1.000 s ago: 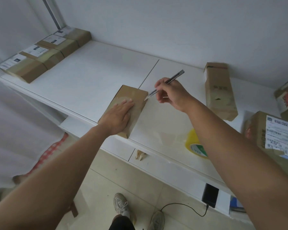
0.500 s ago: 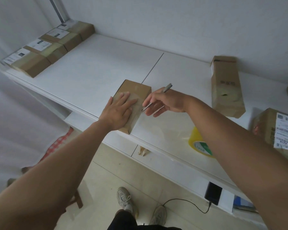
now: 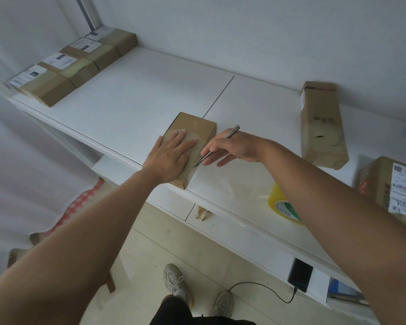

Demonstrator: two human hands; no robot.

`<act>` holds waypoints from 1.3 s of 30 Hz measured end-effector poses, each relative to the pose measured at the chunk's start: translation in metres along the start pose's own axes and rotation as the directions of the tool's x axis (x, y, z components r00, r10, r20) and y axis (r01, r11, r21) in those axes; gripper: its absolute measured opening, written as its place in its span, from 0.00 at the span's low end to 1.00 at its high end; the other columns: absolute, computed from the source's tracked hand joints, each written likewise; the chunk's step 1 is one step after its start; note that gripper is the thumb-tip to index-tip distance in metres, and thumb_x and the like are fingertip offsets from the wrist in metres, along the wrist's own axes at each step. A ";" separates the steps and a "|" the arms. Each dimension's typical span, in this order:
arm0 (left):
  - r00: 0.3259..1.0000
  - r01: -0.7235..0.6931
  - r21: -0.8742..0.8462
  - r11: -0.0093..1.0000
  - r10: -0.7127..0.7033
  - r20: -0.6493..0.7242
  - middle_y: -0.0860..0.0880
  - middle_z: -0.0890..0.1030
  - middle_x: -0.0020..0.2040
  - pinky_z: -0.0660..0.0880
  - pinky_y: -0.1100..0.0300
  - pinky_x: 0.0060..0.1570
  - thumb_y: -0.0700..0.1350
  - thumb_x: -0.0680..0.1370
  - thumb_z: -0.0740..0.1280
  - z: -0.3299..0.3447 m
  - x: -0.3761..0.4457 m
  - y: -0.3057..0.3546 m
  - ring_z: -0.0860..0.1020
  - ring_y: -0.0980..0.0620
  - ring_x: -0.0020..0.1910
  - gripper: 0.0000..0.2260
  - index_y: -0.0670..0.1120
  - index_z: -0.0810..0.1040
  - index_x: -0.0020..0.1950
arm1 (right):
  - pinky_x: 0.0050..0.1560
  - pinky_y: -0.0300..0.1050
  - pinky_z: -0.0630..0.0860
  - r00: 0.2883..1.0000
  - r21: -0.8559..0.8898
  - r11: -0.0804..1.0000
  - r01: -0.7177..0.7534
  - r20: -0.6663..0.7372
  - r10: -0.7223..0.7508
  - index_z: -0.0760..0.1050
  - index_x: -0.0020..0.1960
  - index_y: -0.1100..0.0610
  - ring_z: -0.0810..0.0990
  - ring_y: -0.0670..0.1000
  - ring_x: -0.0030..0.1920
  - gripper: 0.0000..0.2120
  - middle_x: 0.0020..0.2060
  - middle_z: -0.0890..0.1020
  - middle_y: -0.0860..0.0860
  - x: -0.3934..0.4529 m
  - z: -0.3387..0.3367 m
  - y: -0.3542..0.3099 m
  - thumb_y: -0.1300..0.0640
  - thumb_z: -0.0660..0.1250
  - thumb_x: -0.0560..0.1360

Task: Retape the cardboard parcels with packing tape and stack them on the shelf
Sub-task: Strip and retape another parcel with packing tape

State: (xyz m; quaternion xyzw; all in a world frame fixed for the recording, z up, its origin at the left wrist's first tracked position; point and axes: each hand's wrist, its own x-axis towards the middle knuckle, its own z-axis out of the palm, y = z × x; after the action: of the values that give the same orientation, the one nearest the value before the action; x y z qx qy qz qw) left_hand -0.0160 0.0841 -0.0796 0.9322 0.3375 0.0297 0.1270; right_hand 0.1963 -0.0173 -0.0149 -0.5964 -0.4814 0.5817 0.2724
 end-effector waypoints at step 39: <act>0.998 0.056 -0.001 0.998 -0.056 -0.006 0.54 0.53 0.81 0.45 0.47 0.78 0.57 0.84 0.50 0.000 0.001 0.006 0.48 0.53 0.80 0.20 0.60 0.61 0.76 | 0.45 0.45 0.71 1.000 -0.374 0.927 -0.024 -0.024 0.016 0.60 0.51 0.54 0.74 0.48 0.38 0.15 0.39 0.79 0.51 0.026 0.022 0.023 0.64 0.67 0.77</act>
State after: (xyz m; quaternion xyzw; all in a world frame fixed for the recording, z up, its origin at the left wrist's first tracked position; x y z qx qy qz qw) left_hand -0.0115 0.0807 -0.0776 0.9223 0.3638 0.0290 0.1274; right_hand 0.1777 -0.0084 -0.0503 -0.6481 -0.5746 0.4759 0.1529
